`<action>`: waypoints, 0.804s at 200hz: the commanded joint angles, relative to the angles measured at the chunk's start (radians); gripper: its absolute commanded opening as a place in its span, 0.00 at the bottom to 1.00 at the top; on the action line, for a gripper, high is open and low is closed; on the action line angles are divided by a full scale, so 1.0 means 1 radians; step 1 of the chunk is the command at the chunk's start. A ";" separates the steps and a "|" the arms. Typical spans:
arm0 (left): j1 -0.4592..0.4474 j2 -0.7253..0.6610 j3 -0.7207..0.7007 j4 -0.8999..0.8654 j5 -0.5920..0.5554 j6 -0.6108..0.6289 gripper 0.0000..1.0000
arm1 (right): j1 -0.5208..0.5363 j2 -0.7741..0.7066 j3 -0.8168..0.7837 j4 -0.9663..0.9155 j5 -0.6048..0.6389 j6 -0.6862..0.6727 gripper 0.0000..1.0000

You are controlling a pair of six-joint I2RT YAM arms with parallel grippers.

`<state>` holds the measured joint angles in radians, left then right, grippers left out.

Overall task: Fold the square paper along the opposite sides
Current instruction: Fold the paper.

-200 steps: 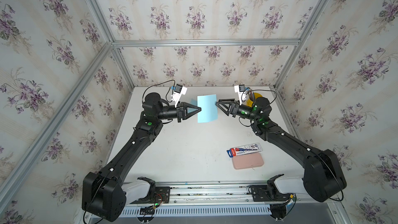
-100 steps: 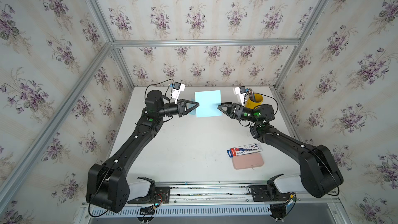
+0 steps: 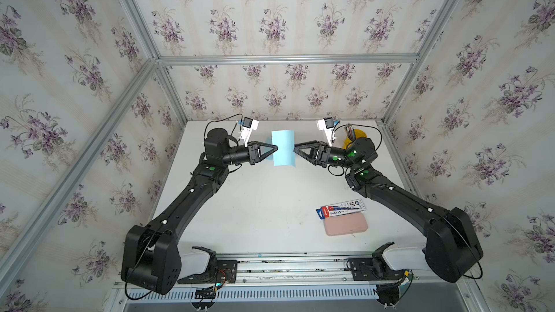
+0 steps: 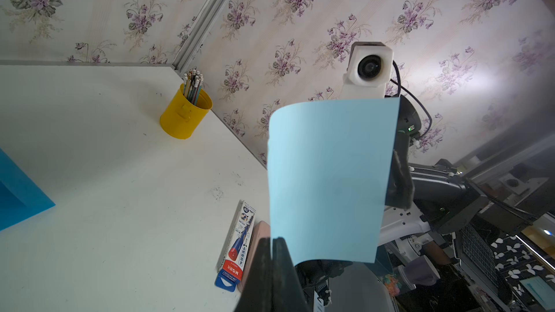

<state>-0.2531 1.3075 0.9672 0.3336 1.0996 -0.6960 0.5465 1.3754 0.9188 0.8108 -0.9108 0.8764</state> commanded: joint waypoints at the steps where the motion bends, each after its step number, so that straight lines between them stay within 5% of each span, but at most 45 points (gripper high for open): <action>1: 0.000 0.001 -0.004 0.085 0.025 -0.030 0.00 | 0.031 0.014 0.026 -0.017 -0.015 -0.061 0.44; 79: -0.011 -0.003 -0.054 0.479 0.127 -0.296 0.04 | 0.033 0.008 0.067 -0.262 0.086 -0.260 0.41; 112: -0.015 -0.008 -0.050 0.405 0.120 -0.264 0.03 | 0.036 -0.009 0.063 -0.284 0.104 -0.287 0.64; 161: -0.017 -0.013 -0.056 0.395 0.149 -0.262 0.02 | 0.063 -0.089 0.031 -0.325 0.119 -0.510 0.76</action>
<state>-0.2691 1.3029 0.9131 0.7021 1.2175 -0.9581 0.6083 1.3174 0.9718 0.4938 -0.8005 0.4992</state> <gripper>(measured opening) 0.059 0.750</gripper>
